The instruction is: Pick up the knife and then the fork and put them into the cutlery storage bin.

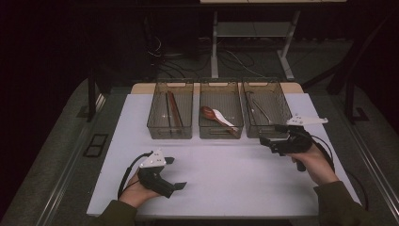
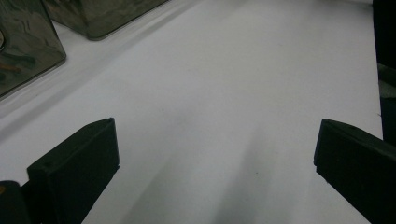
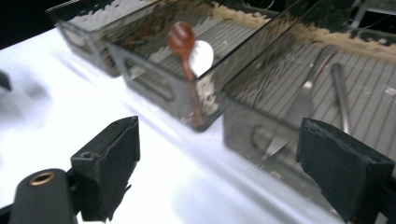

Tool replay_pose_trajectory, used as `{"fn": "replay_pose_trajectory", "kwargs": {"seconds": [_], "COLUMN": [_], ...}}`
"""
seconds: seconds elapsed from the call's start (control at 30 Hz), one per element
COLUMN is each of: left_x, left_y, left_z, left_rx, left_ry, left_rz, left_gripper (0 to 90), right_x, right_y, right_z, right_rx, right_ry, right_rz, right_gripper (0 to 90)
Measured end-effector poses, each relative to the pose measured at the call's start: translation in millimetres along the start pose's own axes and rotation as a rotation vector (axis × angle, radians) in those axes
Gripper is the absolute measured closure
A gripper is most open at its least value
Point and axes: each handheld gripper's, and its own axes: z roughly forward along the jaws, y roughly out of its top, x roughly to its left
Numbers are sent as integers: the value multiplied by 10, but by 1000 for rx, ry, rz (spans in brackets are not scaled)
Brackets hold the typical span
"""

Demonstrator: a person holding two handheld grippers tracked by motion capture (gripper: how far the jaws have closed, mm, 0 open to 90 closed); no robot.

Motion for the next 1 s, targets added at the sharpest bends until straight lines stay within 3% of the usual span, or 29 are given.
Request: {"fn": "replay_pose_trajectory", "kwargs": {"seconds": [0.13, 0.63, 1.0], "left_x": [-4, -21, -24], "left_y": [-1, -4, -5], "left_z": [-1, -12, -11], "left_rx": [-1, 2, 3], "left_ry": [2, -2, 0], "left_rz": [-2, 2, 0], "left_gripper": [0, 0, 0], "right_x": [92, 307, 410], "right_y": [-122, -498, -738], "right_z": [-34, -155, -149], "right_rx": [14, -10, 46], "right_ry": [10, 80, 107], "right_rz": [-28, -42, -75], "right_gripper": [139, 139, 139]}}
